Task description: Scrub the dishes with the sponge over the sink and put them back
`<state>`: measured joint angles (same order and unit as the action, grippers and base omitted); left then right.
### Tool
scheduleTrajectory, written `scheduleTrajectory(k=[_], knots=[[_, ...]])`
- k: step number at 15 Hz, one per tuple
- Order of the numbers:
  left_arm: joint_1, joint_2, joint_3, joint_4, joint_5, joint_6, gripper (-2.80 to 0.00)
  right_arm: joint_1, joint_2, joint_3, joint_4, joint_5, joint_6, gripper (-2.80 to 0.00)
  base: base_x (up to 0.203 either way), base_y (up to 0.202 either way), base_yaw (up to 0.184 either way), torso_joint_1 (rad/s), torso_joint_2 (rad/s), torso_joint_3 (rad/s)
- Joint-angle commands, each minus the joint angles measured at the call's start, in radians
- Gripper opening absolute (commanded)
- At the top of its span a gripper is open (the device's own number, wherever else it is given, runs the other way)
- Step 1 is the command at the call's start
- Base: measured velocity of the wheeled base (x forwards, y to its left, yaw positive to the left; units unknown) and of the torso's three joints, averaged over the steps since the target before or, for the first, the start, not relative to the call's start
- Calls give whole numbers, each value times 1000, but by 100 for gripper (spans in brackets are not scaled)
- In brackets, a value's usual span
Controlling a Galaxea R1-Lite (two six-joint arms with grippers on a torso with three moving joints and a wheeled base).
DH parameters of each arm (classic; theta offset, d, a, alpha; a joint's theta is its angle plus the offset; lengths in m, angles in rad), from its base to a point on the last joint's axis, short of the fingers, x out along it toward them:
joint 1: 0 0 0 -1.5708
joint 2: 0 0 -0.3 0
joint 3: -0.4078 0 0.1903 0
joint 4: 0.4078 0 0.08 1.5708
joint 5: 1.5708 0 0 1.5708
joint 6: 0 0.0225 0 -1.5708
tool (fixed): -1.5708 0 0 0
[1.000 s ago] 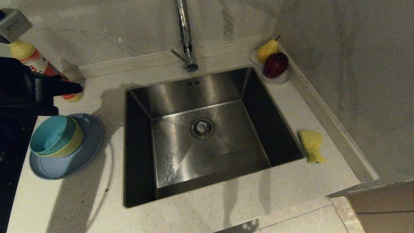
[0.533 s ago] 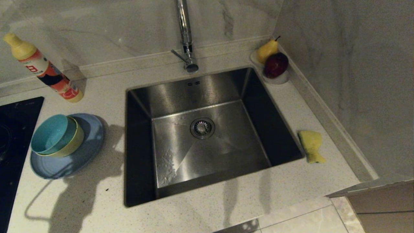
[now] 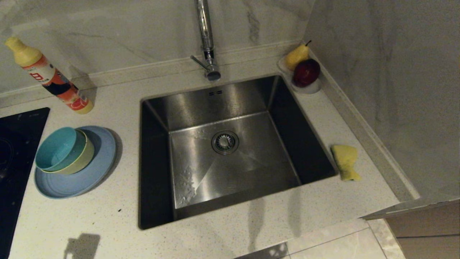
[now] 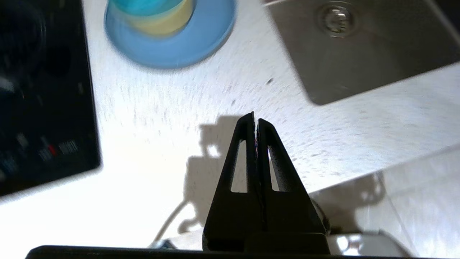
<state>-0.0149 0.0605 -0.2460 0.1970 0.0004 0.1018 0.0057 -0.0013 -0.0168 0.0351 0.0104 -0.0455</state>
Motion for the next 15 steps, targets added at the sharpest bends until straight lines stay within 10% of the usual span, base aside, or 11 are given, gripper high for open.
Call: scheduleTrajectory(k=[1, 3, 15], knots=[[-2, -62, 180, -151, 21, -32, -280, 0, -2, 0, 0, 0, 0, -280, 0, 0, 0, 0, 0, 0], [-2, -62, 284, -325, 21, -53, -280, 0, -2, 0, 0, 0, 0, -280, 0, 0, 0, 0, 0, 0], [-2, -62, 286, -321, 27, -128, -280, 0, -2, 1, -1, 3, -17, -280, 0, 0, 0, 0, 0, 0]])
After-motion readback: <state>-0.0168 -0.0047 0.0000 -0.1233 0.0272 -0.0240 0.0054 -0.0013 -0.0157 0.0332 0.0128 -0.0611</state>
